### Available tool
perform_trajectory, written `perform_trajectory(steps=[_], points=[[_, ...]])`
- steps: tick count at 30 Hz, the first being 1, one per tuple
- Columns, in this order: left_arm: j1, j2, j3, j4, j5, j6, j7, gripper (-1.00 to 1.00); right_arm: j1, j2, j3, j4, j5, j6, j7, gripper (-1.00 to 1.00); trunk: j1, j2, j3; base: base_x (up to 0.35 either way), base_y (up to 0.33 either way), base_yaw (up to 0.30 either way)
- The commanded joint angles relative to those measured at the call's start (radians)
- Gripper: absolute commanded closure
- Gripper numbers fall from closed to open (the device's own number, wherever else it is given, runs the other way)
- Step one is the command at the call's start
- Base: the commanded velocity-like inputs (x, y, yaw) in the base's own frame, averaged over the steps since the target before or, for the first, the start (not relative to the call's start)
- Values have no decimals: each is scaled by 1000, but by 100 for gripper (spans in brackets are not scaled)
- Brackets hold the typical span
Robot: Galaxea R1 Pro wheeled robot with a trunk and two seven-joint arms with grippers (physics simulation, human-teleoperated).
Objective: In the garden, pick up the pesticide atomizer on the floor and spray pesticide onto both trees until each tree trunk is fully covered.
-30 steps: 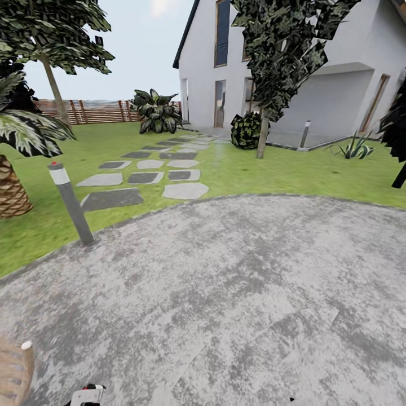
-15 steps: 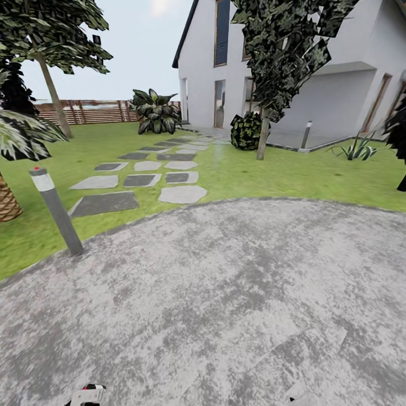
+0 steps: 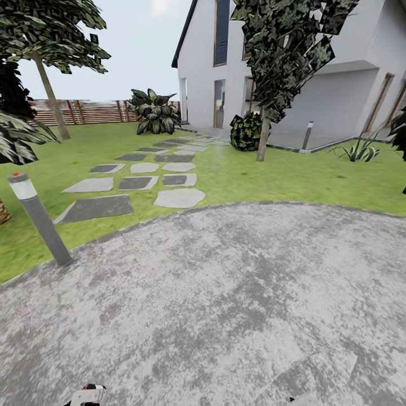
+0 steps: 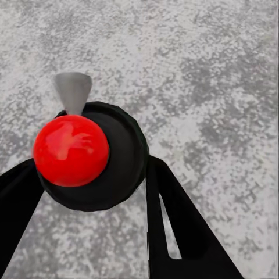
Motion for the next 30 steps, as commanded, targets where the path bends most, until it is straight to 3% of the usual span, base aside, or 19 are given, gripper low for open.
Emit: perform_trajectory(steps=[1,16,23,25,28,30], points=[[-1,0,4,1,9,-1,-10,100,-1,0,1,0,8,-4,-3,-100,0,0,-1,338,-92,0],[-1,-2,4,1,10,-1,-10,100,-1,0,0,0,8,-4,-4,-100,0,0,-1,338,-92,3],[-1,-2,5,1,10,-1,-10,100,-1,0,-2,0,6,-4,-10,-100,0,0,-1,338,-92,161],[-1,-2,6,1,10,-1,-10,100,-1,0,-2,0,1,-4,-40,-100,0,0,-1,338,-92,268],[-1,-1,30,1,10,-1,-10,100,-1,0,-1,1,-13,-4,-158,-100,0,0,-1,338,-92,274],[-1,-1,43,1,10,-1,-10,100,-1,0,-1,2,-16,-4,-192,-100,0,0,-1,338,-92,276]])
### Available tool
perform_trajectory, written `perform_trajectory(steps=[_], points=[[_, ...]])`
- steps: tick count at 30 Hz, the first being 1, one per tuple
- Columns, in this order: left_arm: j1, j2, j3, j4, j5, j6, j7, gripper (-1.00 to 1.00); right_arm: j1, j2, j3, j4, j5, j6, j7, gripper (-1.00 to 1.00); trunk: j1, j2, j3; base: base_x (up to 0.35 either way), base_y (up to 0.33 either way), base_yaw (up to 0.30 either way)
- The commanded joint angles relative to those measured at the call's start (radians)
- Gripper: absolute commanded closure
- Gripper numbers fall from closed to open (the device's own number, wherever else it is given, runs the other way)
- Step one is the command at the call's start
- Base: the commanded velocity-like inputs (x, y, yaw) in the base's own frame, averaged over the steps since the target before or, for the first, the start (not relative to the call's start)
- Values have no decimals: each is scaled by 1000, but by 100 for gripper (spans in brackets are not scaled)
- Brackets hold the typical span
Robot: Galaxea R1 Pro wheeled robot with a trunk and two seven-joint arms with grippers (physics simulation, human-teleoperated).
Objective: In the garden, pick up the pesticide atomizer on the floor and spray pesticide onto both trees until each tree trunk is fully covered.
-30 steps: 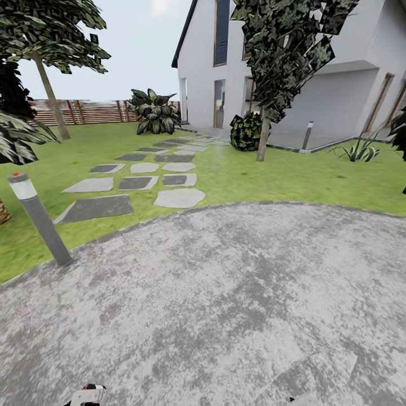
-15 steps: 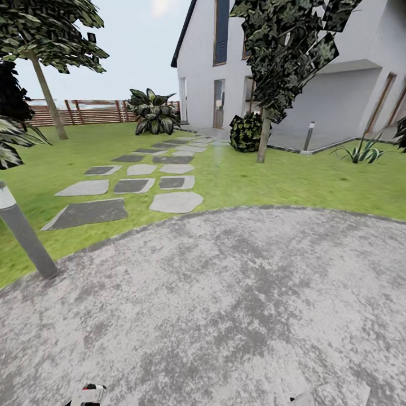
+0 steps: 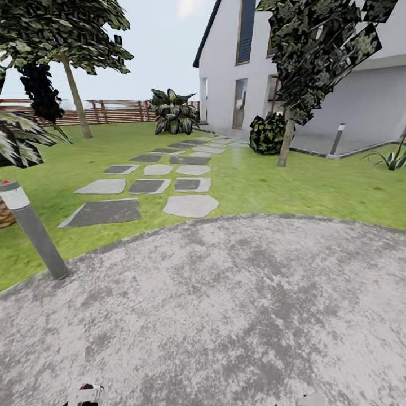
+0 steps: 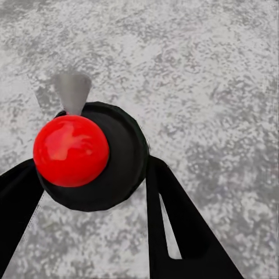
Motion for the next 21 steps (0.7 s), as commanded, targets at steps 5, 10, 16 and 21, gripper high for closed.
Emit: perform_trajectory(steps=[5,10,16,21], points=[[-1,-1,19,2,8,-3,-11,100,0,2,2,1,3,-3,-35,-100,0,0,-1,338,-92,148],[-1,-1,20,3,7,-3,-11,100,0,2,1,-1,2,-3,-38,-100,0,0,-1,338,-92,20],[-1,-5,20,3,7,-3,-11,100,0,2,2,0,2,-3,-38,-100,0,0,-1,338,-92,2],[-1,-8,20,1,8,-3,-11,100,0,2,2,-3,2,-3,-33,-100,0,0,-1,338,-92,0]])
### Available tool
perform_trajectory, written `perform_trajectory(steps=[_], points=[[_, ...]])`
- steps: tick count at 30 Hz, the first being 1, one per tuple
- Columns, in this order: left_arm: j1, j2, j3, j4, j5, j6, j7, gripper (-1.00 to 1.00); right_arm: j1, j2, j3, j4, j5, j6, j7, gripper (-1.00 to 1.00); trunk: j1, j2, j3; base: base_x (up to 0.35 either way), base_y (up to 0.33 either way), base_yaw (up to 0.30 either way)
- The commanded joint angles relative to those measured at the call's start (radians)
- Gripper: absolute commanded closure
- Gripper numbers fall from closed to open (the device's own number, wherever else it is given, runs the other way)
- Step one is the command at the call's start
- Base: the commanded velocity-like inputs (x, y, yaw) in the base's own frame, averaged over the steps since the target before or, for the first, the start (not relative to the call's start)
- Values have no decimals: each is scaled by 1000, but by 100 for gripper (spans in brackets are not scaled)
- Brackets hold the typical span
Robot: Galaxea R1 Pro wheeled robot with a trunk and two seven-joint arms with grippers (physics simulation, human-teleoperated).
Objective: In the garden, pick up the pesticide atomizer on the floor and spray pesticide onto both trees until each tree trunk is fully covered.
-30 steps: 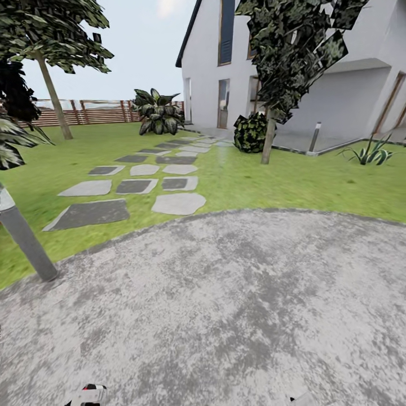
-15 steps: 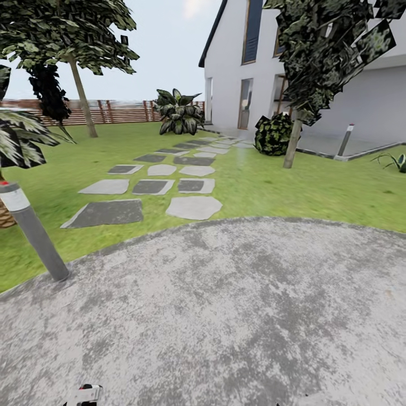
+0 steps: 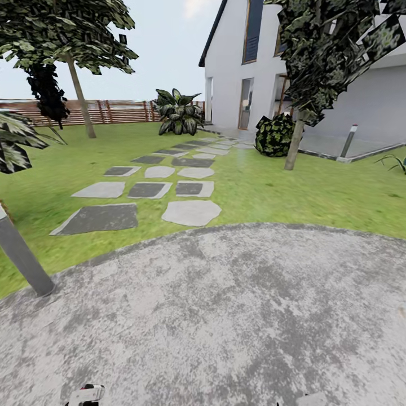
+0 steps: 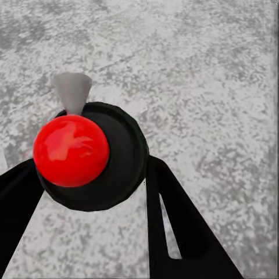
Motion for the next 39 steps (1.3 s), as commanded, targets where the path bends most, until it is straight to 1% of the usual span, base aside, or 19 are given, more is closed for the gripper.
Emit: perform_trajectory(steps=[1,7,27,35,39], points=[[-1,0,5,-1,9,-1,-11,100,-1,0,0,0,6,-3,0,-100,0,0,-1,338,-92,0],[-1,0,5,-8,8,0,-12,100,-1,0,0,0,7,-3,-4,-100,0,0,-3,338,-92,74],[-1,-1,5,1,8,-1,-10,100,-1,0,-1,2,7,-3,-6,-100,0,0,-21,338,-92,210],[-1,-1,5,1,8,0,-10,100,-1,0,0,1,6,-3,-6,-100,0,0,-23,338,-82,42],[-1,-1,5,2,8,0,-10,100,-1,0,0,1,6,-3,-6,-100,0,0,-23,338,-73,202]])
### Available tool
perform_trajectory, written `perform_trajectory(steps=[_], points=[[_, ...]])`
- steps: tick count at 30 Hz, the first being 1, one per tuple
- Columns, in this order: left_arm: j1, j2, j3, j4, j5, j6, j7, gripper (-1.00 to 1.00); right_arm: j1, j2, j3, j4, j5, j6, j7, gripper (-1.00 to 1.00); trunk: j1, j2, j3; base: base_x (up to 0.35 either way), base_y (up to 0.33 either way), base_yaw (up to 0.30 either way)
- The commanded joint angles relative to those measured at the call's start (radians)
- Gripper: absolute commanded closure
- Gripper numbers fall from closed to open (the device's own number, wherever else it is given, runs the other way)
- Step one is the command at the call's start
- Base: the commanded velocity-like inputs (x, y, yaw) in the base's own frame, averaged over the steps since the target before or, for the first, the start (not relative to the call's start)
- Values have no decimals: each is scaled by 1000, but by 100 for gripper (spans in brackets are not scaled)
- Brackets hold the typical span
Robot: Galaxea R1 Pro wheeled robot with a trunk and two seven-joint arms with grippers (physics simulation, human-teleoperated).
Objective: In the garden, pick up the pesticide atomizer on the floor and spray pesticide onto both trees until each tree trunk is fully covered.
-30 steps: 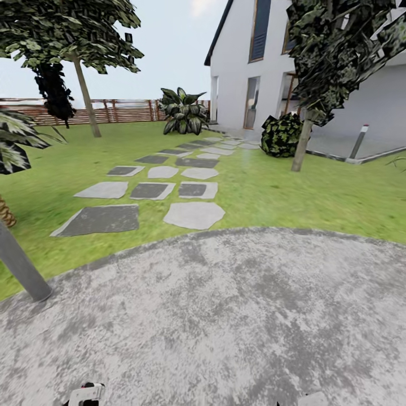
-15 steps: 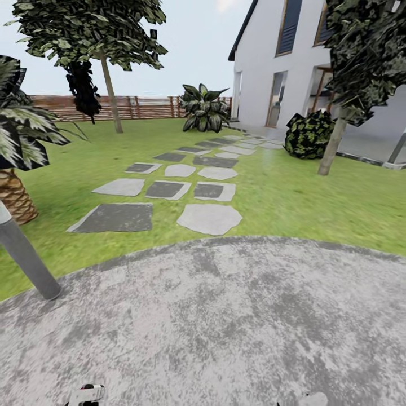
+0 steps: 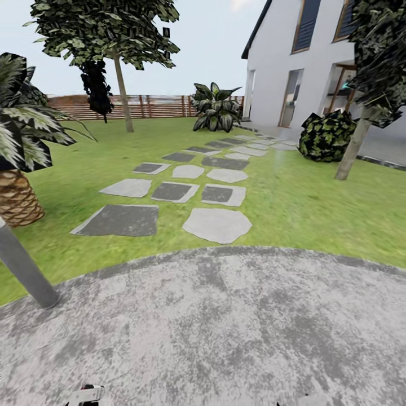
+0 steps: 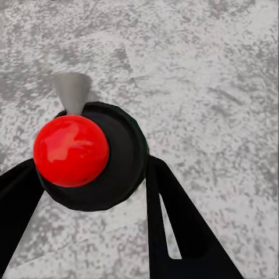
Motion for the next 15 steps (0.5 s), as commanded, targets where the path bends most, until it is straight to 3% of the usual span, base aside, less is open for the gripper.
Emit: perform_trajectory(steps=[1,15], points=[[-1,0,5,1,9,-1,-11,100,0,0,0,0,6,-2,0,-100,0,0,-1,338,-72,254],[-1,0,5,2,9,-1,-11,100,0,4,0,2,6,-3,0,-100,0,0,-1,338,-72,273]])
